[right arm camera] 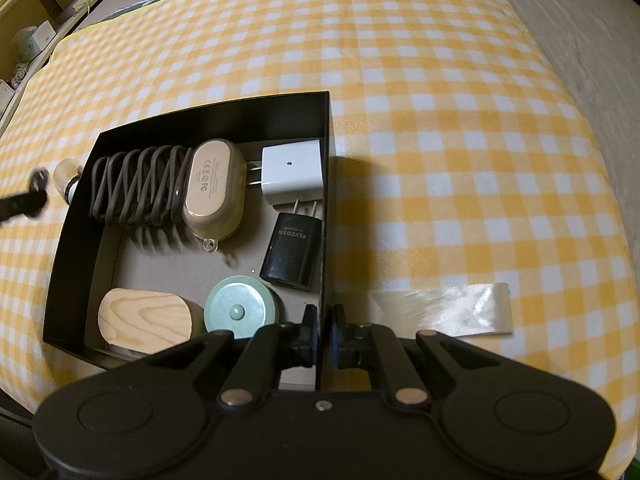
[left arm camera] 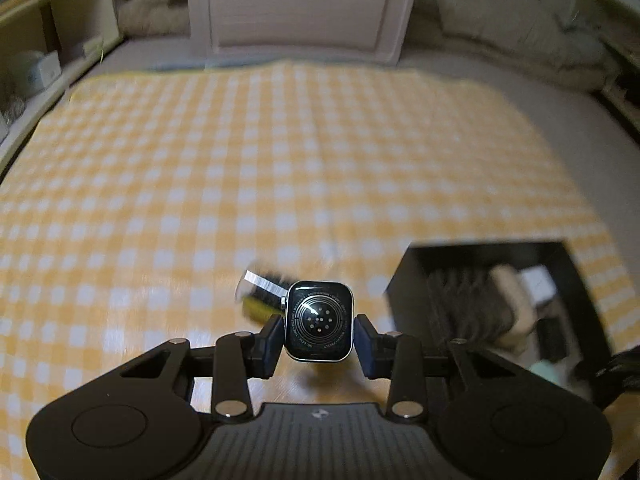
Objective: Organize rigid objects
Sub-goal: 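Carry the smartwatch into the box beside the earbud case and release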
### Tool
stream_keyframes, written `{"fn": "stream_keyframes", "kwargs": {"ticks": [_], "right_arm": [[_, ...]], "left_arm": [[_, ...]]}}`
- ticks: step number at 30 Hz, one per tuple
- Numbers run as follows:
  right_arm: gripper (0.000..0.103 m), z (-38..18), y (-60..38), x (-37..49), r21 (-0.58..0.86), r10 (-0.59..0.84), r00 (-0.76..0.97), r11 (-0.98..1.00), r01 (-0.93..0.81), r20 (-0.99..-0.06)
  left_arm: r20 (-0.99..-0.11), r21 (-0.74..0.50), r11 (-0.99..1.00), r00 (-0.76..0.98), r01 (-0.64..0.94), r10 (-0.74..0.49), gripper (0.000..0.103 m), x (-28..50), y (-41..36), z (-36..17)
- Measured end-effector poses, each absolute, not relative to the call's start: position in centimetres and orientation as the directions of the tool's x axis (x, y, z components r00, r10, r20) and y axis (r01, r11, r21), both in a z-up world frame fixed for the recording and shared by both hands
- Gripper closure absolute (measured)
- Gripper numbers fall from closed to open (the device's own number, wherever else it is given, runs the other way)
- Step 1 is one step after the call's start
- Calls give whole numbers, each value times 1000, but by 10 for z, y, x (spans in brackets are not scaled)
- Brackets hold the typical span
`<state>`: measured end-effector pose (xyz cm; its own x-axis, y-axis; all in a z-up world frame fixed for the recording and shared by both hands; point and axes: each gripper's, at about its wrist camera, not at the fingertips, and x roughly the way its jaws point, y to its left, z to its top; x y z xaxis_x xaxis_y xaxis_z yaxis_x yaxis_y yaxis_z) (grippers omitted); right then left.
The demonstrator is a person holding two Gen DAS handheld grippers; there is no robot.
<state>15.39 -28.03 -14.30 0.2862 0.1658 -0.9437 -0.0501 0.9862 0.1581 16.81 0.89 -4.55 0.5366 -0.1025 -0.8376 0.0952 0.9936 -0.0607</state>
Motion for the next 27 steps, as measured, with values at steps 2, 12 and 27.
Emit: {"fn": "stream_keyframes", "kwargs": {"ticks": [2,12,27], "right_arm": [[96,-143,-280,154,158,166,286,986,-50,-944],[96,-143,-280,154,160,167,286,986,-47,-944],[96,-141,-283,154,169,174,283,985,-43,-943]], "left_arm": [[-817,-85,989,560,121,-139,64,165,4,-32],[-819,-204,904,439,377,-368,64,140,-73,-31],[-883,-129,789,293,601,-367,64,154,-132,-76]]}}
